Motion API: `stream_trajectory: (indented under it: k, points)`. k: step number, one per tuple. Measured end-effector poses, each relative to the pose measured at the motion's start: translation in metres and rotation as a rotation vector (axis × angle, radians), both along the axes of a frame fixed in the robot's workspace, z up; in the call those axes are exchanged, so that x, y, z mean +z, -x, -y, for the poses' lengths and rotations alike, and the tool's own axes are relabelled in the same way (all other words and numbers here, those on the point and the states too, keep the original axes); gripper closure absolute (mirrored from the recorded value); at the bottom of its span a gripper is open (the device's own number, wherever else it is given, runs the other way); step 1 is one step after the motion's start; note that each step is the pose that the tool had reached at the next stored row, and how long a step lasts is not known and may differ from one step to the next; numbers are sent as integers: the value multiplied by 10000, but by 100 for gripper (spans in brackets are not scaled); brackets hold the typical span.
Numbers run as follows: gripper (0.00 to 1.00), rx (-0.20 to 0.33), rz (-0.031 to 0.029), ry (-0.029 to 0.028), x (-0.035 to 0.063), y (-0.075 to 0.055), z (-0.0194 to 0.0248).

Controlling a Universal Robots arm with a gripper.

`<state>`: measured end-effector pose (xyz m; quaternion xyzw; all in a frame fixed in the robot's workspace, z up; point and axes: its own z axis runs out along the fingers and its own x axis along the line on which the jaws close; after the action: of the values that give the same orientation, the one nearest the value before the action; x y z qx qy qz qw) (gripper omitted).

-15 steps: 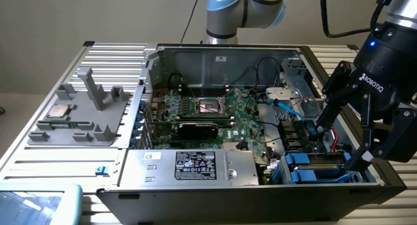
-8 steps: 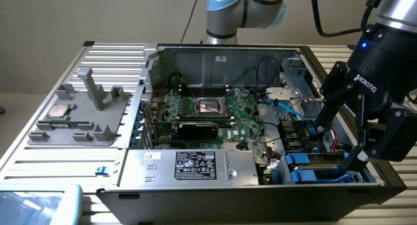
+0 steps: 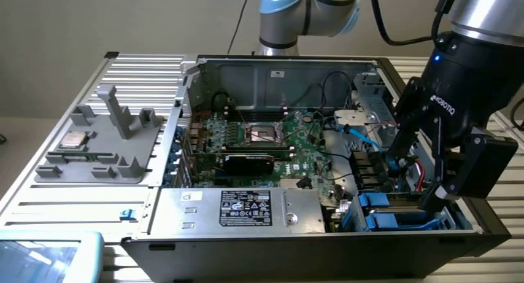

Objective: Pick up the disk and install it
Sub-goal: 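Insert the second disk wire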

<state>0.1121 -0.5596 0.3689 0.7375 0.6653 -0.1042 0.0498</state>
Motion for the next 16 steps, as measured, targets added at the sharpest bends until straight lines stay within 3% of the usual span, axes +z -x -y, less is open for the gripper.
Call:
stream_trajectory:
  k: [5, 7, 9, 10, 12, 14, 15, 16]
  points:
    - [1, 0, 102, -1, -58, 95, -103]
    - [10, 0, 177, 0, -75, 115, -139]
    - [10, 0, 271, 6, -89, 130, -168]
    - [17, -1, 327, 13, -95, 135, -179]
    - [17, 0, 484, 45, -102, 142, -190]
    - [17, 0, 725, 90, -105, 152, -190]
    - [17, -3, 804, 112, -105, 156, -190]
    - [19, -22, 837, 129, -106, 157, -190]
